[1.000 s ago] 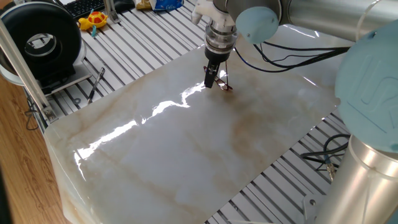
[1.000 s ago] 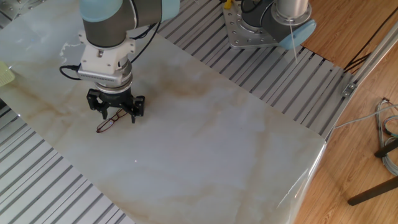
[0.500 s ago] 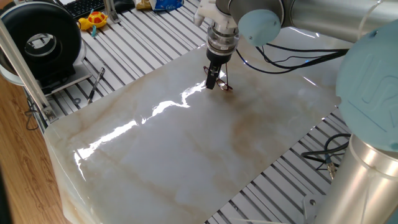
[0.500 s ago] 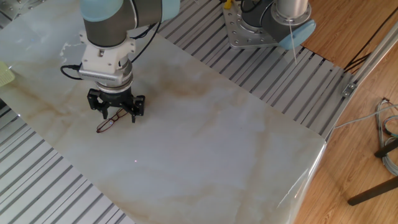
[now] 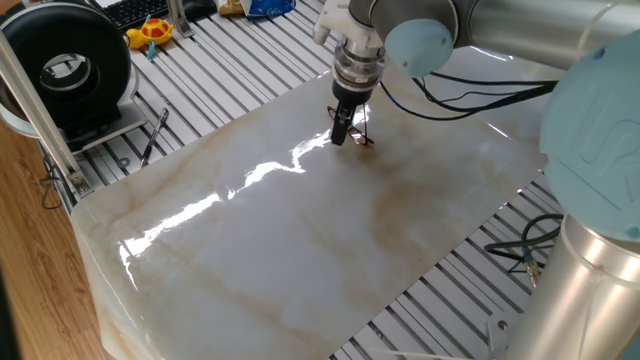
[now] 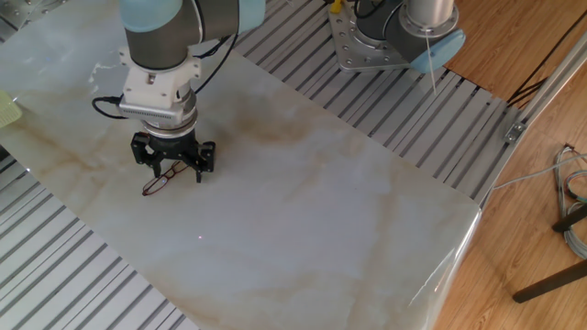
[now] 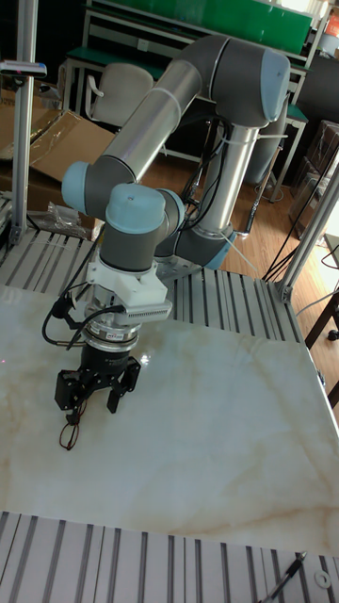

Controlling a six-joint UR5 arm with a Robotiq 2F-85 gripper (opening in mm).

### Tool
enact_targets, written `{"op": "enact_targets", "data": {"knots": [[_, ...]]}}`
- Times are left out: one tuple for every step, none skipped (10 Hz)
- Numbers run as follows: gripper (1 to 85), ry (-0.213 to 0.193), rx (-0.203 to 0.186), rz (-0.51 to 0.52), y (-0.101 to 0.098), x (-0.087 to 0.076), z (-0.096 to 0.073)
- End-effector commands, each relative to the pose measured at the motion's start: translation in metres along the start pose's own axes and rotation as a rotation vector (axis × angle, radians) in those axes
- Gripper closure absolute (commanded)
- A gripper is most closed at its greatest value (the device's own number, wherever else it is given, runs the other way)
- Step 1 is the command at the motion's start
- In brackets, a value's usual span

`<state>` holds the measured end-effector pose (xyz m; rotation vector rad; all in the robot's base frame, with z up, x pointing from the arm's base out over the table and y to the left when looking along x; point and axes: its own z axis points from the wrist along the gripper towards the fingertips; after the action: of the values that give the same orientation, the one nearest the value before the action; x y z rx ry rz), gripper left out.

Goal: Unfold the leg of the glasses (with one hand)

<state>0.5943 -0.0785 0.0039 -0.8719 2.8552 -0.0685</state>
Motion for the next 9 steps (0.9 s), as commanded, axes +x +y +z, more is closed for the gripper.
{"op": "enact_targets", "data": {"knots": [[14.3,-0.023,-0.020,0.007,0.005,-0.009,0.001],[14.0,-0.026,-0.027,0.003,0.007,-0.011,0.000],[13.0,-0.034,-0.038,-0.005,0.011,-0.015,-0.002],[13.0,-0.041,-0.048,-0.008,0.015,-0.019,-0.004],[12.3,-0.043,-0.054,-0.010,0.018,-0.024,-0.008],[12.3,-0.040,-0.058,-0.010,0.021,-0.026,-0.012],[12.3,-0.039,-0.060,-0.009,0.024,-0.027,-0.015],[12.0,-0.047,-0.071,-0.009,0.030,-0.031,-0.017],[12.0,-0.034,-0.055,-0.015,0.027,-0.033,-0.021]]}}
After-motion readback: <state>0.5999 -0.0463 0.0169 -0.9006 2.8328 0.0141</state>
